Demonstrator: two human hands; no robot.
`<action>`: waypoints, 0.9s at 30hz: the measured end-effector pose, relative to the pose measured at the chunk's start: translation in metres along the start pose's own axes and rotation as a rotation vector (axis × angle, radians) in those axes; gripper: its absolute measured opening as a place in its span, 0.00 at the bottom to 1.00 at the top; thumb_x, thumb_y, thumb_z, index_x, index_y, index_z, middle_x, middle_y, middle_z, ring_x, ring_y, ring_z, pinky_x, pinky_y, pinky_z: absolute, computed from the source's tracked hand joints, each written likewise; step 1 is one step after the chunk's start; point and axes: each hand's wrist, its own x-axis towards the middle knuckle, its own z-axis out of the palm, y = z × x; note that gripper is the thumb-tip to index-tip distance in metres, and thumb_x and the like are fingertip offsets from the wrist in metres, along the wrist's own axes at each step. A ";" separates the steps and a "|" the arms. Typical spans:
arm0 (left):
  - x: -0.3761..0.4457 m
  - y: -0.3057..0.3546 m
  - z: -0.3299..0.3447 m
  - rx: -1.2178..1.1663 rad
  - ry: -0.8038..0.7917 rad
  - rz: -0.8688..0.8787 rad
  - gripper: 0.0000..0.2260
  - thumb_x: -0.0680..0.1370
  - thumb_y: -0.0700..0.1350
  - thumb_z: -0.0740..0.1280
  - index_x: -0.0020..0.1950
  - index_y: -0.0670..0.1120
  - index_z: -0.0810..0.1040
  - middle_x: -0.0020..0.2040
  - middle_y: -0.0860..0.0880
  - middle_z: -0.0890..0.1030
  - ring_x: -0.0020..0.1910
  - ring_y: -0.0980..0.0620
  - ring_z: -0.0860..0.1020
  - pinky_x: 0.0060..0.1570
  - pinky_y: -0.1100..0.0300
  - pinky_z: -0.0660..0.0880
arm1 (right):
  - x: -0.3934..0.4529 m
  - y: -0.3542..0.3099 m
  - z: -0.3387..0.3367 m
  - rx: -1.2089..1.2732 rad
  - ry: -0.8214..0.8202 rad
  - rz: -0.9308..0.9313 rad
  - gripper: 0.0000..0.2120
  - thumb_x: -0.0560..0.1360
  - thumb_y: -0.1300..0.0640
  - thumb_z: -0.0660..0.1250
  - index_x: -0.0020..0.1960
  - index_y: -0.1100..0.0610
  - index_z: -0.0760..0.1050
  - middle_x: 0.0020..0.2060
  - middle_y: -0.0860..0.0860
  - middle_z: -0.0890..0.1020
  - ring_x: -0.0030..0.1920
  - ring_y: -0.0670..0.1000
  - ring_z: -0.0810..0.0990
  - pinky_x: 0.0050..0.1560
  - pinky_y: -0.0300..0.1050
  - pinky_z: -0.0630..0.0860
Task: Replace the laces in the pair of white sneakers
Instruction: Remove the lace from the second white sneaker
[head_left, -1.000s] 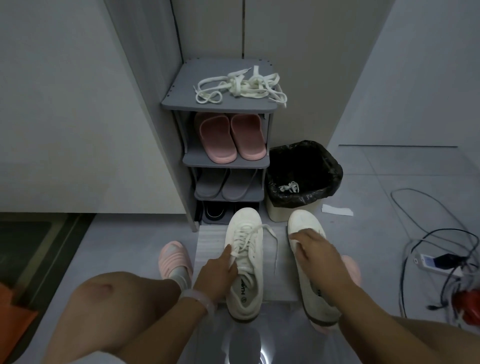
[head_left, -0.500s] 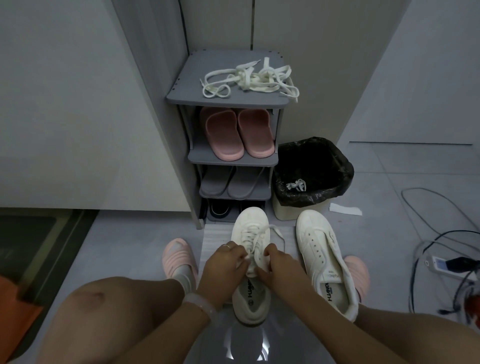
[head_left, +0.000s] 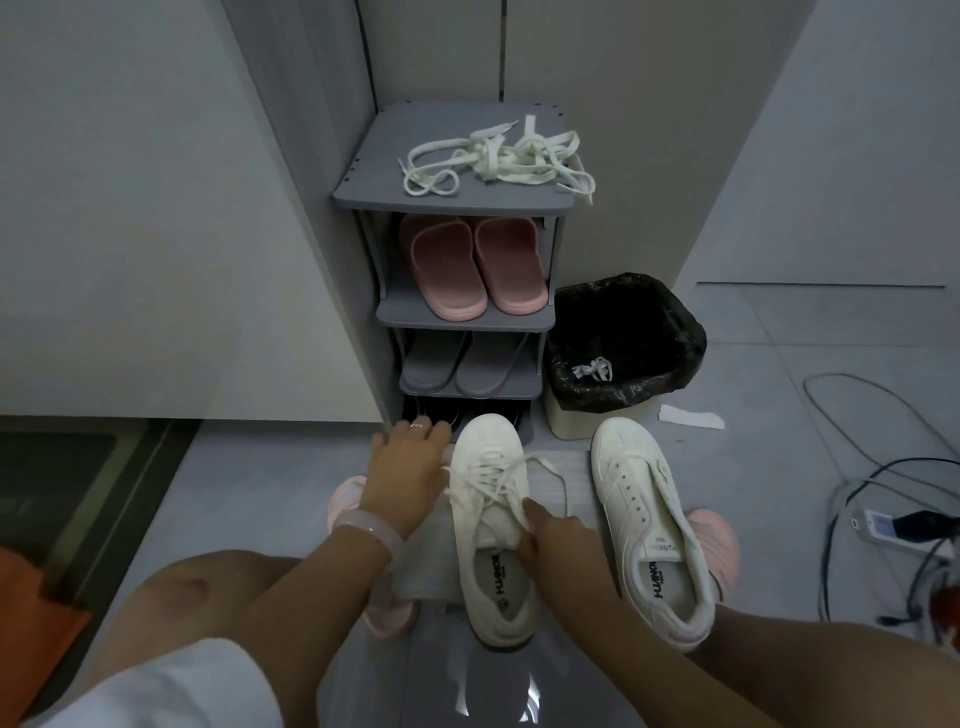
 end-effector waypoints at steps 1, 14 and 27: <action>-0.003 -0.001 0.002 -0.104 0.024 -0.085 0.11 0.74 0.45 0.66 0.54 0.45 0.73 0.50 0.49 0.74 0.51 0.48 0.73 0.47 0.57 0.64 | 0.000 -0.001 0.000 -0.007 0.005 0.011 0.17 0.78 0.56 0.55 0.66 0.55 0.66 0.47 0.57 0.80 0.48 0.58 0.79 0.43 0.44 0.72; -0.015 0.001 -0.012 -0.741 0.153 -0.227 0.04 0.73 0.33 0.65 0.41 0.38 0.79 0.38 0.44 0.77 0.39 0.47 0.74 0.40 0.58 0.69 | -0.003 0.003 0.000 -0.078 0.017 0.063 0.18 0.79 0.58 0.53 0.68 0.53 0.65 0.50 0.56 0.80 0.50 0.56 0.79 0.44 0.43 0.71; -0.004 -0.019 -0.064 -1.127 -0.405 -0.193 0.05 0.75 0.38 0.68 0.40 0.45 0.81 0.32 0.53 0.81 0.35 0.58 0.76 0.38 0.68 0.71 | -0.005 0.022 -0.008 0.108 -0.079 -0.249 0.22 0.81 0.55 0.57 0.73 0.43 0.60 0.74 0.48 0.62 0.72 0.47 0.64 0.68 0.39 0.63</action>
